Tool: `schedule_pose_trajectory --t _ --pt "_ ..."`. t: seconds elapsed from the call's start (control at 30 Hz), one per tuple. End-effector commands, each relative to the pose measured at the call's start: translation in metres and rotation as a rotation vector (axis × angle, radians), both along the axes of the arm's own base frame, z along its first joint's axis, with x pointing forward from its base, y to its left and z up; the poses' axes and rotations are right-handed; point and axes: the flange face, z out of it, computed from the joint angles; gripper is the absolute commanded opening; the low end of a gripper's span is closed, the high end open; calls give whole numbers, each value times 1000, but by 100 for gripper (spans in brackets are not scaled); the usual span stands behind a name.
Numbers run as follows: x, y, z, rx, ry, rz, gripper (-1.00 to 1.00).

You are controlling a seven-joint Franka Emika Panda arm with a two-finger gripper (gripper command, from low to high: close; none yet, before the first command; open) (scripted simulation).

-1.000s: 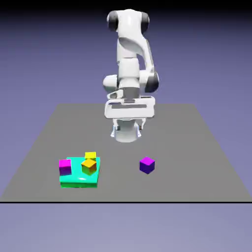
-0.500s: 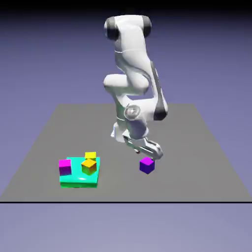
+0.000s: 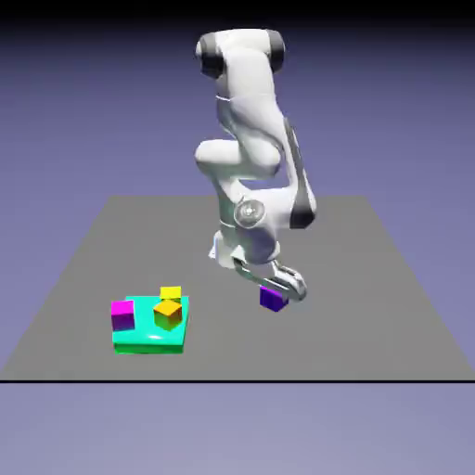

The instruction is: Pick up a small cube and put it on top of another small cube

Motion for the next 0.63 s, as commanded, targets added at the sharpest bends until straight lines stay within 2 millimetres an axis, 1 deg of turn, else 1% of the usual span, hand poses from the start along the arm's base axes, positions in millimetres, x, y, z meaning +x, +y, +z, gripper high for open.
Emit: schedule_pose_trajectory --t 0.0,0.07,0.13,0.2,0.27,0.3,0.33,0.47,0.5,0.53,0.6 --pt "9 -15 8 -2 1 -56 -100" --pt "22 -62 25 -2 1 -203 -100" --pt "30 -111 44 -2 1 -348 -100" --pt "30 -162 63 -1 0 -493 -100" --pt "23 -214 84 1 0 -638 -100" --pt "18 -233 92 1 0 -690 -100" --pt "18 -233 92 1 0 -690 -100" --pt "20 -215 25 1 0 -690 -100" --pt "20 -215 25 1 0 -690 100" --pt "20 -215 25 1 0 -690 100" --pt "21 -224 58 4 -1 -689 100"
